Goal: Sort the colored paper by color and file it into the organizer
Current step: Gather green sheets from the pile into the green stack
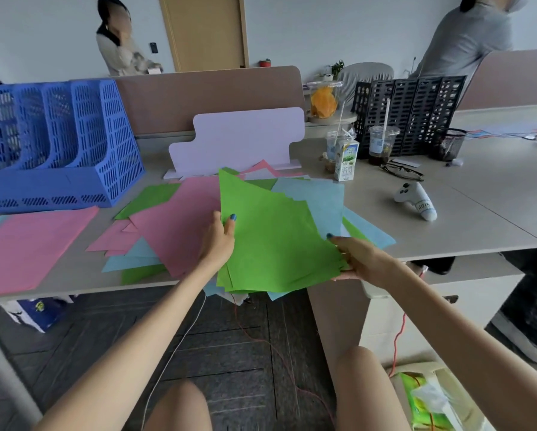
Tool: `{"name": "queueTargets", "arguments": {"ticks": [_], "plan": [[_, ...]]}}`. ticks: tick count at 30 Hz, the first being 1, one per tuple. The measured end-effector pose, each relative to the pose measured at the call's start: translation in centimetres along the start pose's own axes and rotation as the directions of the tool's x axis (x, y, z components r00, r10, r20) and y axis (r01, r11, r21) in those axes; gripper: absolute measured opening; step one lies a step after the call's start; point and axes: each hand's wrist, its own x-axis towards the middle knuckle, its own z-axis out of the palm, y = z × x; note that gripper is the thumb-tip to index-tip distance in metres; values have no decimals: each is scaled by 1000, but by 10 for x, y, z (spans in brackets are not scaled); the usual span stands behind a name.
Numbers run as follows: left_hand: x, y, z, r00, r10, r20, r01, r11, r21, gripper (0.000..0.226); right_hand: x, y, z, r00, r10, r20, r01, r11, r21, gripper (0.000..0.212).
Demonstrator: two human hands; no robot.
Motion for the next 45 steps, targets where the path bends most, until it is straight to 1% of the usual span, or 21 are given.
{"name": "queueTargets", "arguments": {"ticks": [2,3,7,9,11,12,14,15,17,18,20,21,23,25,27,28,32,35,38,41,45], "plan": [[-3,0,2,999,30,-15,-30,999,26,20,2,-1,4,1000,3,18,-4,998,68,23],[-4,0,3,999,38,-27,-37,999,39,17,3,-2,5,1000,10,24,-12,997,82,22],[-3,-1,5,998,62,10,-62,996,63,16,9,-8,12,999,23,41,-22,1000,-21,15],[-2,-2,3,997,69,19,-70,994,84,12,12,-9,12,999,6,32,-4,998,-60,17],[-2,-1,-2,998,56,-6,-55,996,76,6,11,-9,9,999,-30,42,31,999,-31,22],[-1,0,-6,999,43,-22,-41,995,95,8,10,-8,7,997,-50,54,50,999,0,26],[-3,4,-17,1000,-5,-5,6,973,231,35,9,-6,3,992,-97,75,93,994,57,29],[-4,6,-23,998,-52,29,41,949,313,48,9,-5,1,990,-117,80,111,991,82,29],[-8,12,-34,981,-146,125,86,914,397,57,9,-3,-1,986,-144,79,134,984,116,29],[-9,15,-38,962,-197,188,120,926,358,54,10,-1,-1,985,-153,76,142,982,127,29],[-11,22,-42,880,-298,369,295,953,67,41,11,1,0,983,-165,85,150,976,157,28],[-11,24,-42,833,-312,456,404,907,-119,40,11,2,1,981,-170,96,152,974,170,28],[-9,24,-43,793,-268,547,518,769,-374,48,12,5,4,974,-183,132,162,974,159,30],[-5,19,-40,773,-278,570,556,731,-397,54,13,6,9,969,-184,166,165,979,118,34],[-7,20,-38,790,-281,544,509,795,-328,36,13,6,14,968,-185,169,170,980,101,34],[-9,21,-38,817,-266,511,461,835,-302,32,12,5,16,968,-186,167,170,980,107,34],[-11,17,-39,878,-236,417,354,905,-234,42,17,-2,22,975,-172,140,152,978,141,32],[-8,8,-42,902,-224,370,327,913,-243,45,25,-9,29,982,-177,65,167,975,147,26],[-7,1,-47,903,-216,372,319,917,-240,47,34,-15,34,983,-183,20,173,955,240,16],[-6,-5,-56,903,-228,364,327,915,-237,67,39,-20,34,987,-144,-71,158,949,272,15],[-3,-14,-68,943,-232,237,292,919,-265,62,43,-26,34,977,-127,-172,155,975,159,20]]}}
